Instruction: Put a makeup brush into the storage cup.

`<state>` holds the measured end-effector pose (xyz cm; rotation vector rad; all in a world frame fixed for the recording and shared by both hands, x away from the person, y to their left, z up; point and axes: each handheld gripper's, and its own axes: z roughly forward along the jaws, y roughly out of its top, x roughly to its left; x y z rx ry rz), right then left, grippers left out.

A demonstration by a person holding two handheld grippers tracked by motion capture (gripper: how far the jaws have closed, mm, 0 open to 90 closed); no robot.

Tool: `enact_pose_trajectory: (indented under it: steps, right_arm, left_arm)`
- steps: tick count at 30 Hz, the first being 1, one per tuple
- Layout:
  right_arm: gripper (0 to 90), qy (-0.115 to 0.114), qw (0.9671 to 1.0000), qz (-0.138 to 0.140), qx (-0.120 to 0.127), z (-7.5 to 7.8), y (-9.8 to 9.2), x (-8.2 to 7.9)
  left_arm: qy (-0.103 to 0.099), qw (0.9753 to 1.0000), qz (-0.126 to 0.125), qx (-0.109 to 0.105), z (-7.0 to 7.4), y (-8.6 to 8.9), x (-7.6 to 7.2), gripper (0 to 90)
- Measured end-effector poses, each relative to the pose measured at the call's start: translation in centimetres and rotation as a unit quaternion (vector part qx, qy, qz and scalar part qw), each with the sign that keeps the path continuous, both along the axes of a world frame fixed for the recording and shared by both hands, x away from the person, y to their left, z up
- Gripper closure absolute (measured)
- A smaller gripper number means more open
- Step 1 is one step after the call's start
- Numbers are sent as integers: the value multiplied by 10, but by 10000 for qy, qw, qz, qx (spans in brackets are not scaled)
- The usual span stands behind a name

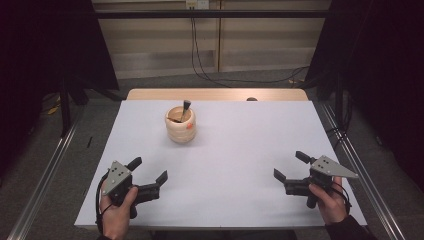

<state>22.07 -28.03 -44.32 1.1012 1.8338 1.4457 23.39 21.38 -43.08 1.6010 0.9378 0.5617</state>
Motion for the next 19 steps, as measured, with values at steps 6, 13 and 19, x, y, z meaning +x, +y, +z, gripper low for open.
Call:
enact_pose_trajectory:
  steps: [6, 13, 19]
  right_arm:
    - [0, -20, 10000, -17, 5, 1, -2, -1]
    - [0, -48, 10000, 34, -29, 0, -1, -1]
    - [0, 7, 9999, 124, -48, -2, -2, 1]
  left_arm:
    - [11, 9999, 0, -118, -4, 5, -9, 18]
    - [-59, 9999, 87, -114, -6, 10, -9, 13]
    - [55, 10000, -15, -24, -8, 10, -7, 43]
